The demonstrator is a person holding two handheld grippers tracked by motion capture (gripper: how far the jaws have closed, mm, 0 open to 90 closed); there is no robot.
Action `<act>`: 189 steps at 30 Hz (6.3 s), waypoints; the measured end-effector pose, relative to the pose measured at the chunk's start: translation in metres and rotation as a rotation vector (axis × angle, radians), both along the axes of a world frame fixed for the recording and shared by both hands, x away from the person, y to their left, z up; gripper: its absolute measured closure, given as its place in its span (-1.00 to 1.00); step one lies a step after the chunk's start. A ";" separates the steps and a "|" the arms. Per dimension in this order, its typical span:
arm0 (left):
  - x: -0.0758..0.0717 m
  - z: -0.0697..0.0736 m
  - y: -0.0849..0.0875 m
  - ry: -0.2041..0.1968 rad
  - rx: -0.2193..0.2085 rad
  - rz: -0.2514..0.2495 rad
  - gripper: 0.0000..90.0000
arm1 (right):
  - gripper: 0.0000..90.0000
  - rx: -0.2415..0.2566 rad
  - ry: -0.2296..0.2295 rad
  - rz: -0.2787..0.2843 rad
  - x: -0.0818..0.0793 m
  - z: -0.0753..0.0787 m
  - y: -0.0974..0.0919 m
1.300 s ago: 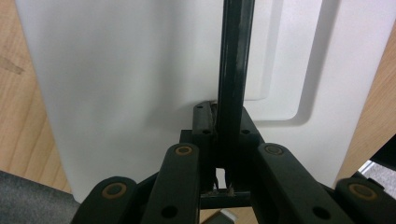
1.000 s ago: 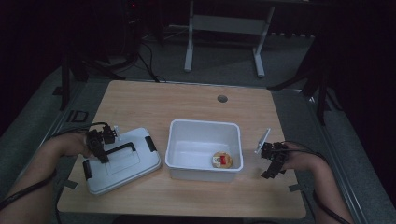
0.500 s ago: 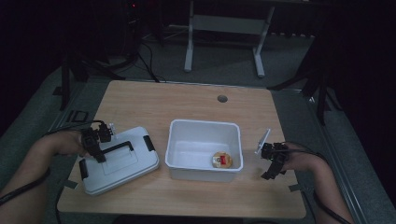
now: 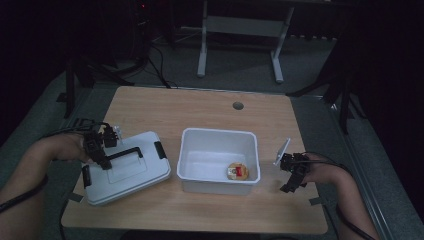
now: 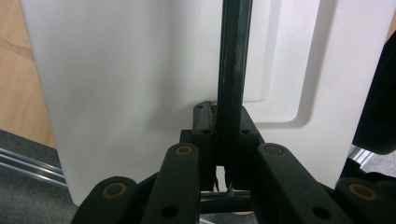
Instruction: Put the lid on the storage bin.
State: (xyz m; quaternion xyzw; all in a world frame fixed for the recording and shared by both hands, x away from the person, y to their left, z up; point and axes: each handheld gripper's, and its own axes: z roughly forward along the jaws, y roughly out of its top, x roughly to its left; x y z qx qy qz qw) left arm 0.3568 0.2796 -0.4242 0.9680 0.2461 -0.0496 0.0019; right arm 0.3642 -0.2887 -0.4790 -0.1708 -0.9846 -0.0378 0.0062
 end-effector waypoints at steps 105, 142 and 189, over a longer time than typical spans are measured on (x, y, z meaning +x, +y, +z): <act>0.037 0.107 -0.249 -0.130 -0.077 -0.462 0.86 | -0.69 0.016 0.013 -0.026 -0.012 0.004 -0.024; 0.050 0.056 -0.272 -0.071 -0.058 -0.475 0.85 | -0.69 0.019 0.026 -0.022 -0.010 -0.005 -0.022; 0.040 0.052 -0.191 -0.227 -0.151 -0.327 -0.96 | -0.69 0.030 0.007 -0.024 -0.003 -0.003 -0.010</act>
